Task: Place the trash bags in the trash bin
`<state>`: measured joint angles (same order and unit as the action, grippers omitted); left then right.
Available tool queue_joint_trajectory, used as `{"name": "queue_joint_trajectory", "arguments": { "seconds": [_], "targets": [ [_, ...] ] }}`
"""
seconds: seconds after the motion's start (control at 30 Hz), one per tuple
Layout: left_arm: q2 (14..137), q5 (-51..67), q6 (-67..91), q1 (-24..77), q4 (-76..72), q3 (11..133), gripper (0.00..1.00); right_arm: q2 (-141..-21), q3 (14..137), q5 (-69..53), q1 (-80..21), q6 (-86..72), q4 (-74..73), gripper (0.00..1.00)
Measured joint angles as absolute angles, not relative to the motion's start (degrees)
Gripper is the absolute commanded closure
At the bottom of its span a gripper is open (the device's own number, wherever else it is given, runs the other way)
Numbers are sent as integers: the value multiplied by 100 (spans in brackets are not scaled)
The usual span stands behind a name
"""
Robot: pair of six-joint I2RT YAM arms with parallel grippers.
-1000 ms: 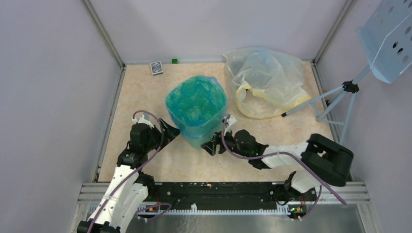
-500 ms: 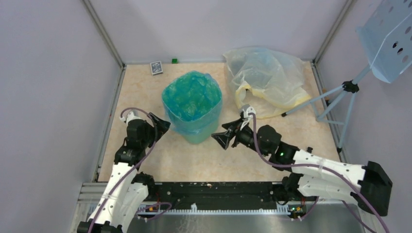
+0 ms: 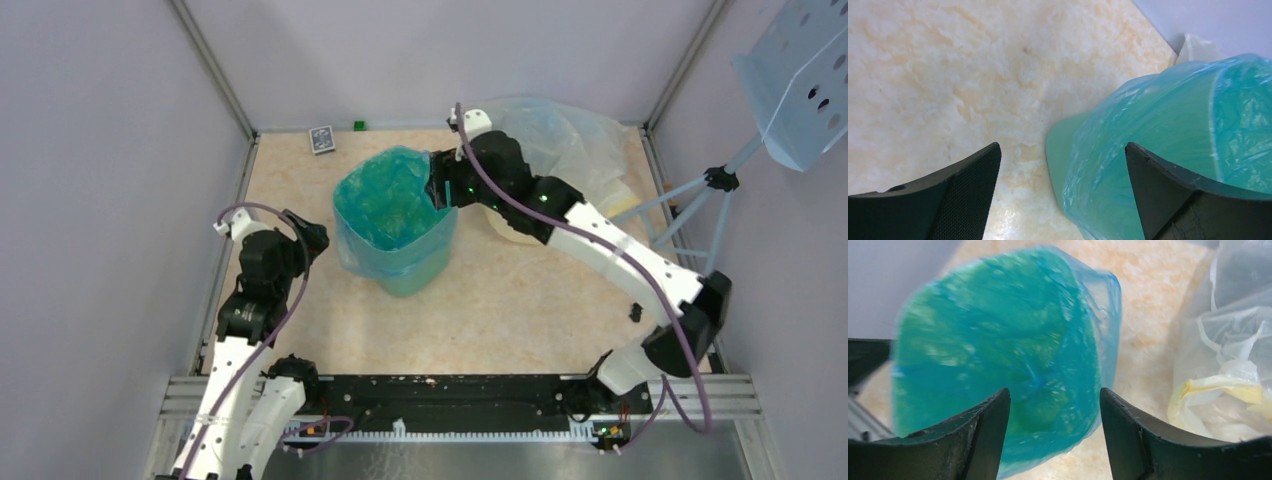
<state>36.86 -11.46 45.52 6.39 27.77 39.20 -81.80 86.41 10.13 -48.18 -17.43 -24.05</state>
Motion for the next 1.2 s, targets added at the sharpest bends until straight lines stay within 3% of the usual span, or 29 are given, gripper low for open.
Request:
{"name": "queue_joint_trajectory", "arguments": {
  "seconds": [0.2, 0.33, 0.37, 0.83, 0.87, 0.93, 1.0, 1.1, 1.2],
  "targets": [
    [3728, -1146, 4108, 635, 2788, 4359, 1, -9450, 9397, 1181, -4617, -1505, -3529, 56],
    [3905, -834, 3798, 635, 2779, 4722, 1, -9810, 9692, 1197, -4582, -1382, -3938, 87],
    [3968, -738, 3717, 635, 2762, 4825, 1, -9817, 9741, 1225, -4582, -1372, -4007, 90],
    [4783, 1072, 3273, 635, 2403, 5256, 1, -9089, 9441, 1673, -4556, -1656, -5089, 98],
    [4816, 1203, 3262, 635, 2390, 5301, 1, -8949, 9358, 1686, -4556, -1660, -5216, 95],
    [4871, 1435, 3229, 635, 2346, 5395, 1, -8656, 9223, 1693, -4556, -1671, -5441, 64],
    [4976, 1804, 3157, 635, 2263, 5553, 3, -8350, 9139, 1656, -4556, -1699, -5621, 44],
    [5116, 2180, 3118, 635, 2196, 5680, 5, -7915, 9015, 1645, -4556, -1678, -5686, 32],
    [5365, 2620, 3065, 635, 2130, 5798, 6, -7524, 8921, 1782, -4556, -1553, -5723, 33]
  ]
}}
